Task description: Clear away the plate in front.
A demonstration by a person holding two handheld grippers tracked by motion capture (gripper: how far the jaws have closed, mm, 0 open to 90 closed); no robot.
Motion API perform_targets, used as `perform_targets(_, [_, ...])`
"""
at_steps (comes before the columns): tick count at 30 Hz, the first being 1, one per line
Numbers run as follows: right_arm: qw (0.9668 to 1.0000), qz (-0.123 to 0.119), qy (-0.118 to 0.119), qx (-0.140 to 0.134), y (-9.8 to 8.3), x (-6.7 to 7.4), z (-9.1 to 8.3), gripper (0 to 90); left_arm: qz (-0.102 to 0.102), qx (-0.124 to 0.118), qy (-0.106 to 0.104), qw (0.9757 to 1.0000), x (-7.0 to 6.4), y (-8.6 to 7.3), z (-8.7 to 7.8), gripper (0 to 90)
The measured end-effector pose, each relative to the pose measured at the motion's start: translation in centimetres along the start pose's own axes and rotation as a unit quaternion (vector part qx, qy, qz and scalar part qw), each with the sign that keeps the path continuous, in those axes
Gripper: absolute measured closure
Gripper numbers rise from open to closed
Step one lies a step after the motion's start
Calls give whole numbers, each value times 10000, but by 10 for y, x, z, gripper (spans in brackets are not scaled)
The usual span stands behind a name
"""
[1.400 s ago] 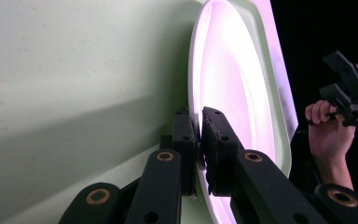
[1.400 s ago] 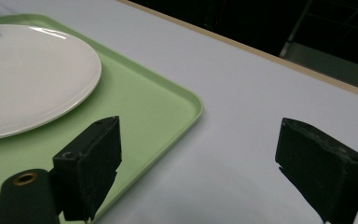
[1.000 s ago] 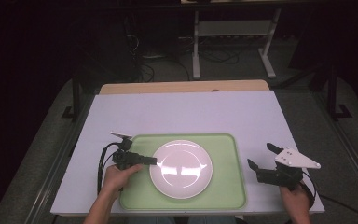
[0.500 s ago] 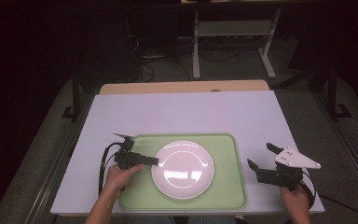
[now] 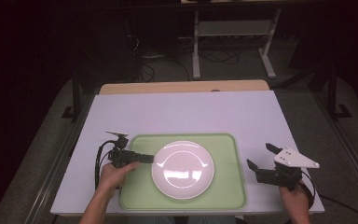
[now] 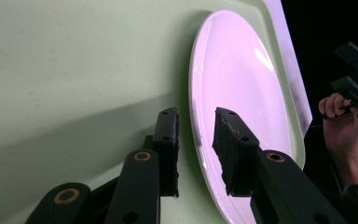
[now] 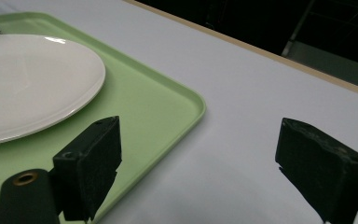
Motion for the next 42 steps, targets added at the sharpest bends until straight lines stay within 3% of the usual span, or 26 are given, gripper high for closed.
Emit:
perform_targets(5, [10000,18,14,20,0,1,1,133,95,15,-12,10000,0,0,-5,654])
perform_targets(10, [10000,34,38,67,-2,1,2,133,323,-16,236,9992,0,1,-13,624])
perform_targets(22, [9999,87,28,105,-3,-2,3,134,687,-139,471,9964,0,4,-23,540])
perform_targets(23, [9999,109,18,97,-3,-3,2,133,860,-181,508,9948,-2,3,-26,535])
perform_targets(24, [9999,109,18,97,-3,-3,2,133,860,-181,508,9948,-2,3,-26,525])
perform_targets(25, [9999,148,31,84,-3,-3,2,133,1022,-283,612,9925,-3,4,-30,514])
perform_targets(31, [9999,120,41,102,-3,-1,3,133,1480,-465,746,9851,-7,2,-40,484])
perform_targets(39, [9998,136,11,108,-4,-3,2,134,1914,-627,923,9751,-10,-6,-46,417])
perform_targets(41, [9998,141,8,109,-4,-3,2,133,2042,-643,961,9721,-13,-7,-47,398])
perform_targets(42, [9998,140,5,117,-4,-3,2,134,2136,-672,1024,9692,-14,-7,-48,393])
Point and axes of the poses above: each handheld gripper's, and its own axes: z roughly forward along the jaws, y roughly out of its top, x roughly to its left, the point moved 8 cm from there along z, roughly forward along the jaws, and after that the axes turned 4 degrees about z, right-handed, at the moved point
